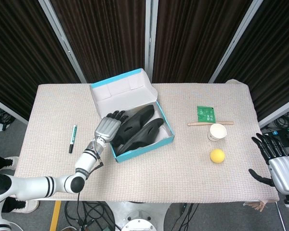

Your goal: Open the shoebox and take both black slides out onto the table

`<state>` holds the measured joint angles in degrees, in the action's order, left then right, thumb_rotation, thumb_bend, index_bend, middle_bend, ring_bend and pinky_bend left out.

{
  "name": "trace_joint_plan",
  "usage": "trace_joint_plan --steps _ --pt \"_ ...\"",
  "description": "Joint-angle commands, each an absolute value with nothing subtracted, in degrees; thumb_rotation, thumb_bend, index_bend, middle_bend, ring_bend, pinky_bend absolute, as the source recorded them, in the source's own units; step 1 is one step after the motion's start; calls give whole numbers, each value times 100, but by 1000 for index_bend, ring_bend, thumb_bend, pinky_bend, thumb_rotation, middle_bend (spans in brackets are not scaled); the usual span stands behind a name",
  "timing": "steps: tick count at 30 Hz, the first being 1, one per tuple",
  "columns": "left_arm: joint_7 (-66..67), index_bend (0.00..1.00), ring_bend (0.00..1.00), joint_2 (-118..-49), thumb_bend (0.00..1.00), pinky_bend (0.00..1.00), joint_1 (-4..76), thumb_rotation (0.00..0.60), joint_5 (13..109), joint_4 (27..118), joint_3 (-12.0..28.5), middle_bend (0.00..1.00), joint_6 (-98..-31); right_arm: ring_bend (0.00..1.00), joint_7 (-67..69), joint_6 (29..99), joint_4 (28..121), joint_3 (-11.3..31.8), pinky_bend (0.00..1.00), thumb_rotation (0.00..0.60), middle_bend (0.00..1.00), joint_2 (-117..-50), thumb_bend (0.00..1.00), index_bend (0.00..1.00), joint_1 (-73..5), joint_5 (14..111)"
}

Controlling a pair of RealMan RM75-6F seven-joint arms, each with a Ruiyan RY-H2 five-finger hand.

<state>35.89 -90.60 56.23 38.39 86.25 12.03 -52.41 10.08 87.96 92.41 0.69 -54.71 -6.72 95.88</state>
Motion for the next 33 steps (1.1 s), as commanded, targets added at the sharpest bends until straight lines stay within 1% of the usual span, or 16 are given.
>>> trace_joint_plan --steps 1,3,8,9,12,15,18,24,28,33 --pt "3736 153 0 -9088 175 160 5702 600 3682 8553 1123 0 -5227 0 1031 8805 9231 69 57 600 25 -5465 101 0 -661 9577" --pt "3823 164 0 -9122 186 160 5740 600 3587 8518 1090 0 -5272 0 1041 8803 9220 64 57 600 25 -5469 101 0 -659 9584" --pt "4006 200 0 -9197 259 161 5846 600 3488 8436 1008 0 -5301 0 1056 8825 9206 58 57 600 25 -5473 101 0 -645 9600" --pt "4043 223 0 -9222 274 160 5866 600 3504 8418 980 0 -5312 0 1060 8838 9205 57 57 600 25 -5471 101 0 -637 9603" --pt "3934 334 0 -9284 331 162 5854 600 3635 8401 985 11 -5352 0 1073 8870 9196 56 57 600 25 -5470 101 0 -617 9606" --pt "3627 432 0 -9345 381 164 5750 600 3944 8358 1007 63 -5445 0 1082 8872 9187 54 57 600 25 -5471 101 0 -606 9593" --pt "3177 484 0 -9401 433 166 5605 600 4251 8255 1049 100 -5462 0 1082 8856 9186 62 57 600 25 -5474 101 0 -617 9587" --pt "2240 517 11 -9420 488 171 5302 600 4764 8078 1151 110 -5445 0 1060 8807 9204 86 57 600 25 -5470 101 0 -653 9574" --pt "1644 519 11 -9466 529 177 5095 600 5185 7989 1226 110 -5608 0 1038 8771 9228 97 57 600 25 -5462 101 0 -675 9563" --pt "766 533 11 -9439 547 180 4811 600 5622 7984 1380 111 -5798 0 997 8773 9258 96 57 600 25 -5450 101 0 -676 9579"
